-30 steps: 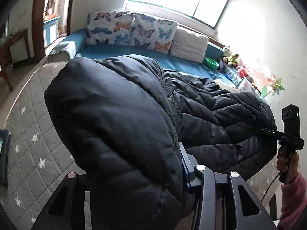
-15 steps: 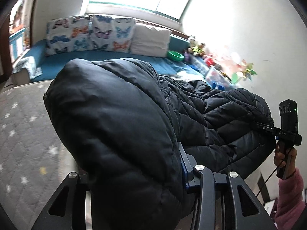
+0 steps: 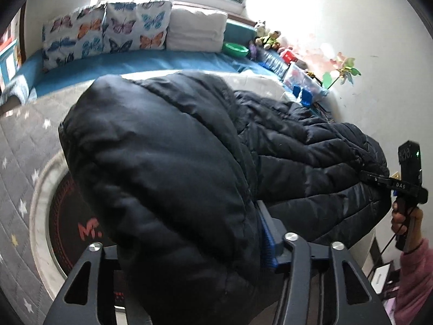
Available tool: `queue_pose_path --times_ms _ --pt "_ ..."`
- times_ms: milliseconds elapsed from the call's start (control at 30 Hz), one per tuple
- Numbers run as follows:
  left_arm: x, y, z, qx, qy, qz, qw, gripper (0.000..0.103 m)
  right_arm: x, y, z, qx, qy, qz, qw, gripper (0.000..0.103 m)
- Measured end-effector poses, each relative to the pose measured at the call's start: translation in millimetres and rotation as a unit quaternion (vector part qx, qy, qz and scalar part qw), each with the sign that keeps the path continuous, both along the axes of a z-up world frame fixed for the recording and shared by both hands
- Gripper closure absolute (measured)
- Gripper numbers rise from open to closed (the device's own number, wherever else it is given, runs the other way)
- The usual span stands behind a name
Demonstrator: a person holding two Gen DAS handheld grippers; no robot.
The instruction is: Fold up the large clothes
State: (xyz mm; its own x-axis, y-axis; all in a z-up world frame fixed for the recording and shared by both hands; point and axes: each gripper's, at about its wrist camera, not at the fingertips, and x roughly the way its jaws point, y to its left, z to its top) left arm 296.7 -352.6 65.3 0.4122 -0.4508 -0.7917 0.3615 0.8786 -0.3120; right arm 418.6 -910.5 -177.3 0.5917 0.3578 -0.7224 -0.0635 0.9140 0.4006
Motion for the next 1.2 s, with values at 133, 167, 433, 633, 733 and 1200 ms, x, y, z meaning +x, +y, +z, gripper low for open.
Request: queue_pose_path --times_ms 133,167,433,633,733,1200 --pt "11 18 -23 -0.029 0.046 0.018 0.9984 0.025 3 -12 -12 0.019 0.012 -0.012 1.0 0.036" --pt "14 25 -27 -0.036 0.057 0.02 0.9975 0.023 4 -13 -14 0.017 0.018 -0.014 1.0 0.034" --pt "14 56 -16 -0.035 0.068 0.018 0.9969 0.022 -5 -32 -3 -0.017 0.032 -0.031 0.999 0.027" --pt "5 75 28 0.017 -0.001 0.036 0.9992 0.022 -21 -27 24 -0.093 -0.001 -0.058 0.994 0.027" --pt "-6 84 53 0.031 -0.042 0.03 0.9982 0.021 -23 -12 43 -0.118 -0.036 -0.057 0.991 0.027" --pt "41 4 43 0.022 -0.07 -0.025 0.997 0.027 48 69 20 -0.118 -0.041 0.004 0.992 0.027"
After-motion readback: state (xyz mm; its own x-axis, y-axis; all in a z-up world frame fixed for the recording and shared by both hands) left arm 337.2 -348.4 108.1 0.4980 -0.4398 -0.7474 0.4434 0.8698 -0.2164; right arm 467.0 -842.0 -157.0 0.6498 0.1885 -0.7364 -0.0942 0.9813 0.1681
